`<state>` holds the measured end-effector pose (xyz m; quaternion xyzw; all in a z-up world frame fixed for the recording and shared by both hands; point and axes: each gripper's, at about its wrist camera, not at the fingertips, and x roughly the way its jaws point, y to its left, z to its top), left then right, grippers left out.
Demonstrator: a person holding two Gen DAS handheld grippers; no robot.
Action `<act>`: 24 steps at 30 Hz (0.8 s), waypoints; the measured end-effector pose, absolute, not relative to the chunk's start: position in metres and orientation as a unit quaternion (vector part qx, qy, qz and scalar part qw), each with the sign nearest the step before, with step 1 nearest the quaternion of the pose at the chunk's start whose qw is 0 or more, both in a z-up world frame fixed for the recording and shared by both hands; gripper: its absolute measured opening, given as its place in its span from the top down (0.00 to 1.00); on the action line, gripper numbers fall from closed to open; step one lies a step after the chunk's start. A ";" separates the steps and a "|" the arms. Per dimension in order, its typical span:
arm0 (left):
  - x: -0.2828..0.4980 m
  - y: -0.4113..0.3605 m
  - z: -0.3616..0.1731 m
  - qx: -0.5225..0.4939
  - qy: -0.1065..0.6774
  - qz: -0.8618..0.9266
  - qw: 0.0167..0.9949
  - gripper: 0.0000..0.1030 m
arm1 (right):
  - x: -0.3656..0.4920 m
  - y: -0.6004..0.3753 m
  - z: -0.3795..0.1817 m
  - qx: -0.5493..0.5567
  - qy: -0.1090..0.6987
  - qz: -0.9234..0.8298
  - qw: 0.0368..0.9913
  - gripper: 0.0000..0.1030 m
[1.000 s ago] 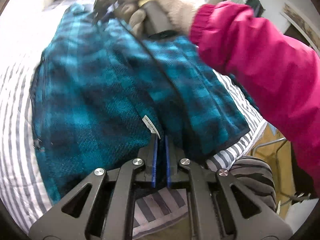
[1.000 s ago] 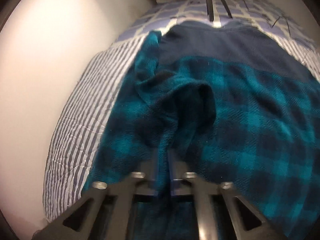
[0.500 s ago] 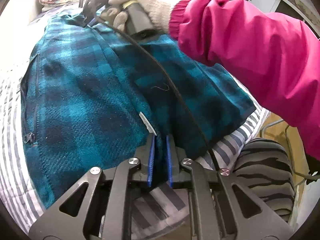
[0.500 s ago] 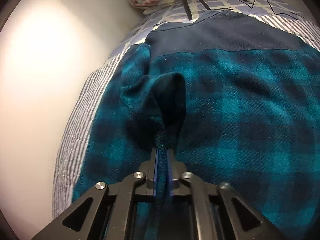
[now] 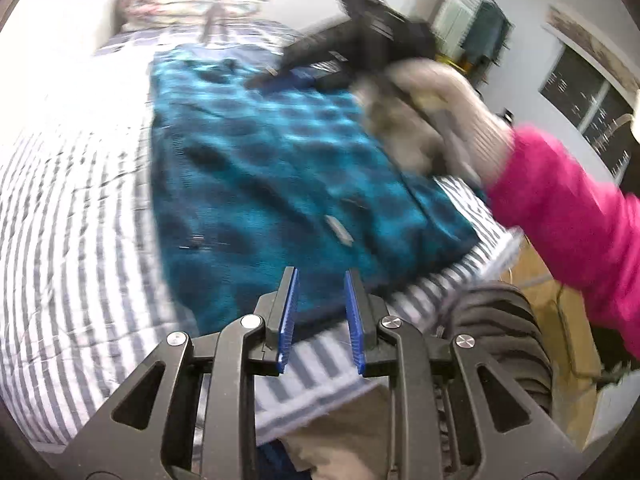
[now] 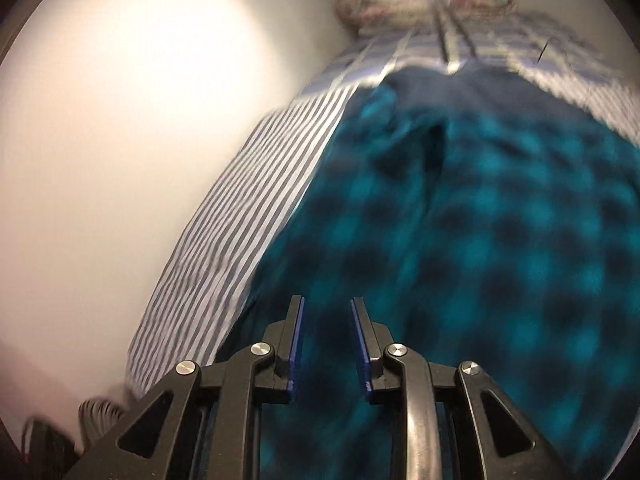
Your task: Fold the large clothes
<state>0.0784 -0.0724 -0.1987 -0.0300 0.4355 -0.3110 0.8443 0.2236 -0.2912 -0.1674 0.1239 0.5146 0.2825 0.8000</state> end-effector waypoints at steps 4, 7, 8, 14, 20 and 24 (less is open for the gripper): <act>0.094 -0.056 -0.218 -0.042 0.458 -0.285 0.841 0.79 | 0.202 -0.285 -0.192 0.122 0.543 0.264 0.788 0.77; 0.101 -0.047 -0.242 -0.049 0.494 -0.283 0.821 0.79 | 0.193 -0.294 -0.214 0.145 0.554 0.247 0.781 0.79; 0.101 -0.047 -0.248 -0.043 0.499 -0.281 0.819 0.79 | 0.190 -0.294 -0.219 0.133 0.547 0.247 0.789 0.83; 0.093 -0.042 -0.244 -0.030 0.486 -0.282 0.826 0.78 | 0.168 -0.308 -0.194 0.133 0.531 0.238 0.802 0.81; 0.077 -0.030 -0.223 -0.054 0.462 -0.280 0.840 0.78 | 0.110 -0.312 -0.164 0.114 0.501 0.288 0.808 0.80; 0.069 -0.027 -0.210 -0.061 0.449 -0.279 0.847 0.78 | 0.081 -0.296 -0.175 0.045 0.511 0.287 0.809 0.80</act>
